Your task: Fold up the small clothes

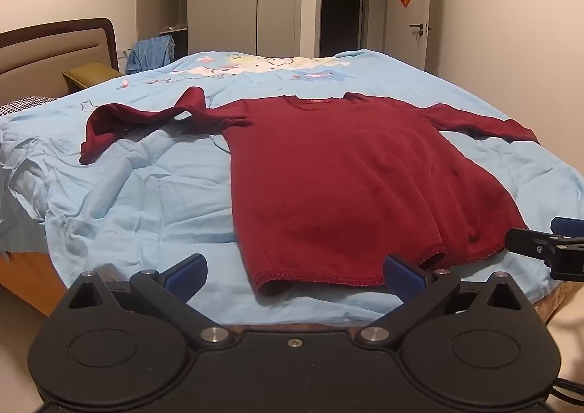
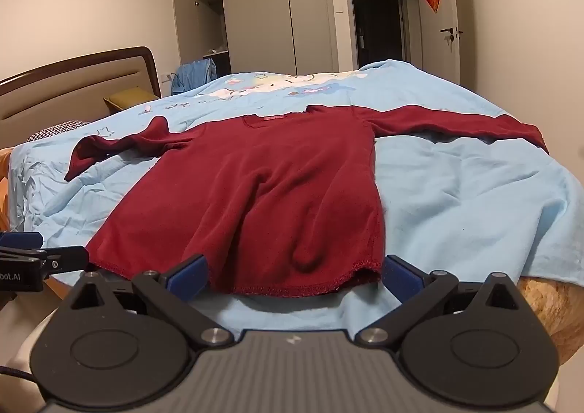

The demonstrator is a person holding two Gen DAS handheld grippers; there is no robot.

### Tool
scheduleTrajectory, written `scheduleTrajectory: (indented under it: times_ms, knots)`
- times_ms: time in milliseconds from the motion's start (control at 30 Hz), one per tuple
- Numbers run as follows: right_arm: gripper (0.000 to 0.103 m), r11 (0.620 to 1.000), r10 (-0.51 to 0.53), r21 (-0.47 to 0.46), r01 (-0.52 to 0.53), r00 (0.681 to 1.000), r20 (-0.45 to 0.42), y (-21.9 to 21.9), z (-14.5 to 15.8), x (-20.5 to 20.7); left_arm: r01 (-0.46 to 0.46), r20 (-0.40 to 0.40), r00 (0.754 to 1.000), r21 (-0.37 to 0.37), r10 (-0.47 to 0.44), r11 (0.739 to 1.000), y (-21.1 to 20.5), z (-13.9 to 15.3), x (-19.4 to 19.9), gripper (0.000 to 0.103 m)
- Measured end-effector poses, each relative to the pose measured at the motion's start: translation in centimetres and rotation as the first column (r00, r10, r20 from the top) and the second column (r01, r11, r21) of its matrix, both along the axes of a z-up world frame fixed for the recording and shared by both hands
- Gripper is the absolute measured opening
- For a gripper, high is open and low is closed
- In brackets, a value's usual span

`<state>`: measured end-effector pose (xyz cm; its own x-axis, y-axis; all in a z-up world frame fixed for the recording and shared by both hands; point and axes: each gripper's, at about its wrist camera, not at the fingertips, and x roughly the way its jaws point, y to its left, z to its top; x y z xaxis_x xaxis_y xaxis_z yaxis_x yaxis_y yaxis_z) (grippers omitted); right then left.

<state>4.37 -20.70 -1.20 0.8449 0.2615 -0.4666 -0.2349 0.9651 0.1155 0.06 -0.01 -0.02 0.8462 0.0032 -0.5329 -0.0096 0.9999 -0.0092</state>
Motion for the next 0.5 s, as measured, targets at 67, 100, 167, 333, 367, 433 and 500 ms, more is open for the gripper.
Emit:
scheduleTrajectory:
  times_ms: [67,100,167,333,367,433,500]
  knots:
    - [0.103,1.0,0.001,0.006,-0.001,1.0,-0.016,-0.04,-0.05,0.11,-0.001,0.004,1.0,0.001,0.001,1.0,0.0,0.01,-0.03,0.102]
    - [0.103,1.0,0.001,0.005,-0.001,1.0,-0.014,-0.04,-0.06,0.15,-0.002,0.005,1.0,0.0,0.002,1.0,0.01,0.01,-0.03,0.102]
    - [0.103,1.0,0.002,0.006,-0.002,1.0,-0.01,-0.04,-0.09,0.02,-0.004,0.005,1.0,-0.003,0.004,1.0,0.02,-0.01,-0.01,0.102]
    - [0.103,1.0,0.007,0.005,-0.007,1.0,-0.009,-0.13,0.17,-0.14,-0.005,0.006,1.0,-0.006,0.006,1.0,-0.03,-0.08,0.08,0.102]
    - [0.103,1.0,0.007,0.005,-0.007,1.0,-0.009,-0.16,0.39,-0.18,-0.006,0.006,1.0,-0.006,0.006,1.0,0.2,-0.28,-0.17,0.102]
    - [0.103,1.0,0.005,0.005,-0.005,1.0,-0.011,-0.22,-0.18,-0.13,-0.006,0.006,1.0,-0.006,0.006,1.0,0.02,-0.19,-0.16,0.102]
    - [0.103,1.0,0.004,0.002,-0.004,1.0,-0.013,-0.1,-0.11,-0.07,-0.005,0.006,1.0,-0.006,0.006,1.0,0.01,-0.18,-0.14,0.102]
